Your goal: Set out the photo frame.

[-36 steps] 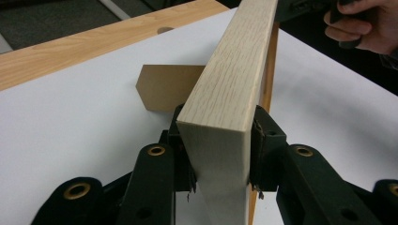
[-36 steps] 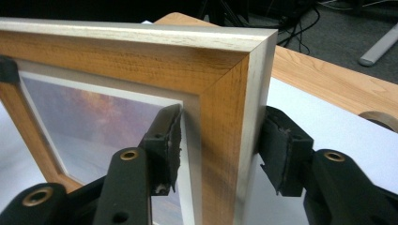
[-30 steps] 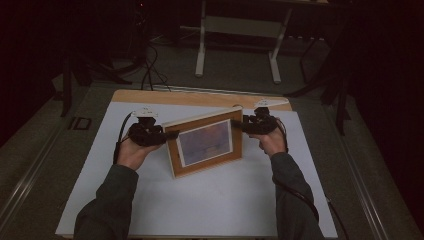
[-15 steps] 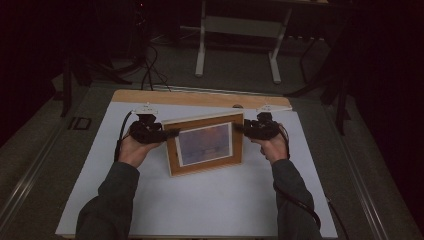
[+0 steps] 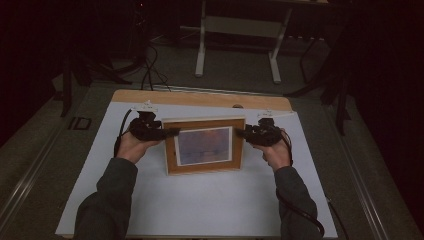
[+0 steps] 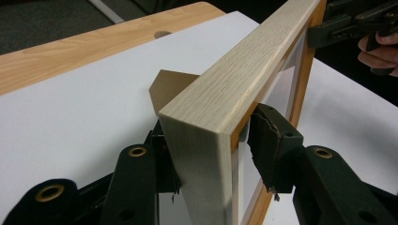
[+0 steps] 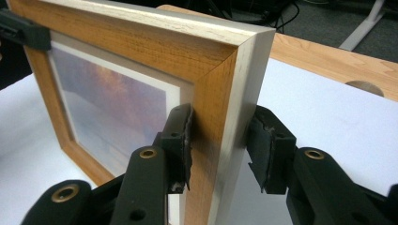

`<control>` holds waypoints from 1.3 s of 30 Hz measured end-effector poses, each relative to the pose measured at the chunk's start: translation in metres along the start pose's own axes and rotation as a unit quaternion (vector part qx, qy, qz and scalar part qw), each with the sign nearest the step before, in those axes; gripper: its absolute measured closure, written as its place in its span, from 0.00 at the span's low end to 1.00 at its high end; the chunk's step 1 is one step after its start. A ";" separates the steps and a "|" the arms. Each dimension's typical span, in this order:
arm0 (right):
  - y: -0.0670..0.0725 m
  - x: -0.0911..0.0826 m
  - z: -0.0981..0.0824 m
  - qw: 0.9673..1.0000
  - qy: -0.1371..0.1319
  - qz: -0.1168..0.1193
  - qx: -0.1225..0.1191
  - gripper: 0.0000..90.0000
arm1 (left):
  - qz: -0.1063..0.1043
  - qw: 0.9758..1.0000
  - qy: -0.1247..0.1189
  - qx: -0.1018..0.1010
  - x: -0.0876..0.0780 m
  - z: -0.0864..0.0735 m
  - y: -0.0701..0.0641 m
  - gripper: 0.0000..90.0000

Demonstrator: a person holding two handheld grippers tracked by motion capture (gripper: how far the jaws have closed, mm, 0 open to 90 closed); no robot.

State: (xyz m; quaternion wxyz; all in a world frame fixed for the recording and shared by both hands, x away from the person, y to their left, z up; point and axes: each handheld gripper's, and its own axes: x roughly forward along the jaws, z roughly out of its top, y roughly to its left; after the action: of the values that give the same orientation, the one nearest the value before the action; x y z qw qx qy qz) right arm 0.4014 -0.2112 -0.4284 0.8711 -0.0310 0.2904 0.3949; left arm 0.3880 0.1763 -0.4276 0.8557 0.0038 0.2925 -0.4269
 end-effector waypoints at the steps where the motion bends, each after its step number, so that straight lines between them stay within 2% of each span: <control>1: 0.001 0.000 -0.001 1.000 0.000 0.000 0.000 0.68 | -0.001 1.000 0.000 -0.001 0.000 0.000 0.001 0.64; 12: 0.007 -0.003 -0.003 1.000 0.004 0.002 -0.011 0.68 | -0.001 1.000 0.000 -0.003 -0.001 0.000 0.004 0.61; 19: 0.009 -0.004 -0.004 1.000 0.005 0.004 -0.014 0.69 | -0.011 1.000 -0.003 -0.011 -0.001 -0.002 0.007 0.61; 39: 0.011 -0.003 -0.005 1.000 0.002 0.006 -0.016 0.69 | -0.009 1.000 -0.007 -0.021 -0.001 -0.003 0.009 0.59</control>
State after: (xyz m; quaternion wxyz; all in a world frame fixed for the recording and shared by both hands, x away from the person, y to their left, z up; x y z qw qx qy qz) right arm 0.3894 -0.2071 -0.4290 0.8678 -0.0438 0.2858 0.4043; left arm 0.3924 0.1831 -0.4314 0.8537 -0.0192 0.2956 -0.4282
